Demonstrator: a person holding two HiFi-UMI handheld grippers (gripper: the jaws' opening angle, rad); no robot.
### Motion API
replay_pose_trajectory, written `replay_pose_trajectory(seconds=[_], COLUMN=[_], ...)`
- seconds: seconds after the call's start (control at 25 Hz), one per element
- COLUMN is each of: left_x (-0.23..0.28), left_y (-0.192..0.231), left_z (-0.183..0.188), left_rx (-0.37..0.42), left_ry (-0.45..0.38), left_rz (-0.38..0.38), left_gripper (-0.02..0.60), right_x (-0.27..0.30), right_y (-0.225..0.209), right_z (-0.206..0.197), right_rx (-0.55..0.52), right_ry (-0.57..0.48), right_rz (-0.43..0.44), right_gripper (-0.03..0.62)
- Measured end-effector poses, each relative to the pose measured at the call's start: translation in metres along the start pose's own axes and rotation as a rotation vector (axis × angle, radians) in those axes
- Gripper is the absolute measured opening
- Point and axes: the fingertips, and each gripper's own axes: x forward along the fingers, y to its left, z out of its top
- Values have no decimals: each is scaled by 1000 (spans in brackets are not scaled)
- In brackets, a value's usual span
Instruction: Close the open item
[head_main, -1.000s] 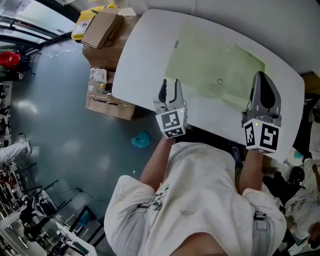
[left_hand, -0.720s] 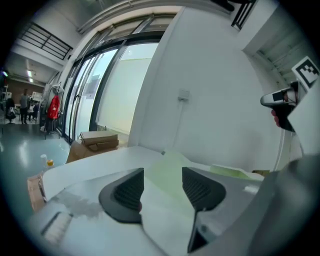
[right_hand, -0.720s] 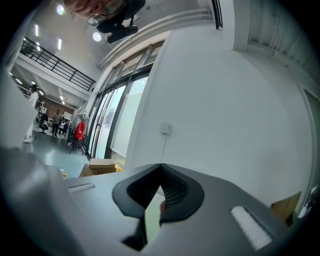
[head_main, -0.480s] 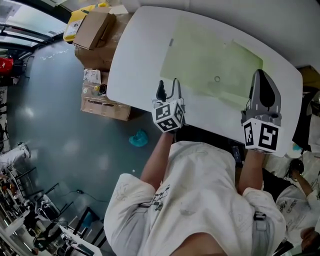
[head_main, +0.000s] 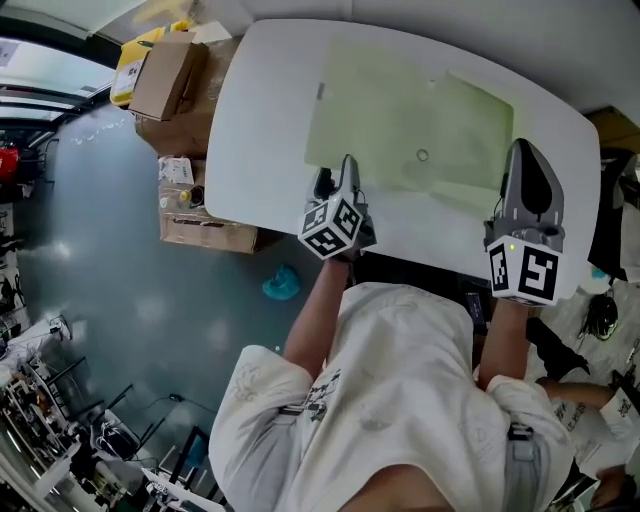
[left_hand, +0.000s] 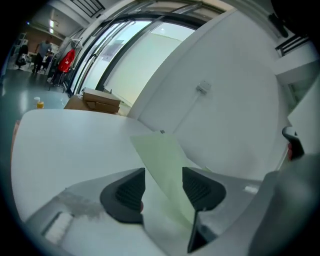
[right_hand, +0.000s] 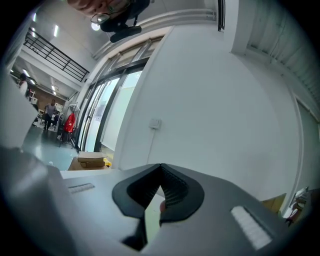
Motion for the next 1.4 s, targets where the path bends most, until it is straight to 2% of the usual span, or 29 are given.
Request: replay_pose_trajectory(seconds=[0.2,0.32,0.4,0.52,1.12,1.4], left_x=[6,6,5,1,-20,-27], left_y=[-5,-7,-10,-19,-87,-136], left_z=[4,9,13,19,38,44], left_rx=[11,22,33,61,265,422], left_ry=[2,-13,-25,-45,-144,-190], left_rz=[-1,15,18,2,-112,-196], left_gripper=[223,167,103,80,43,38], right_x=[-6,-9,-11,-16,-58,-79], right_y=[-13,-18,-21,-26,-56,-78], right_z=[2,0,-2,1,-9,-17], right_rx=[15,35,38,36,60,76], right_ry=[-9,-13,-13,-14,-15,0], right_rz=[-42,-55,-63,-74,-175,-242], right_gripper=[2,2,2,2,2,2])
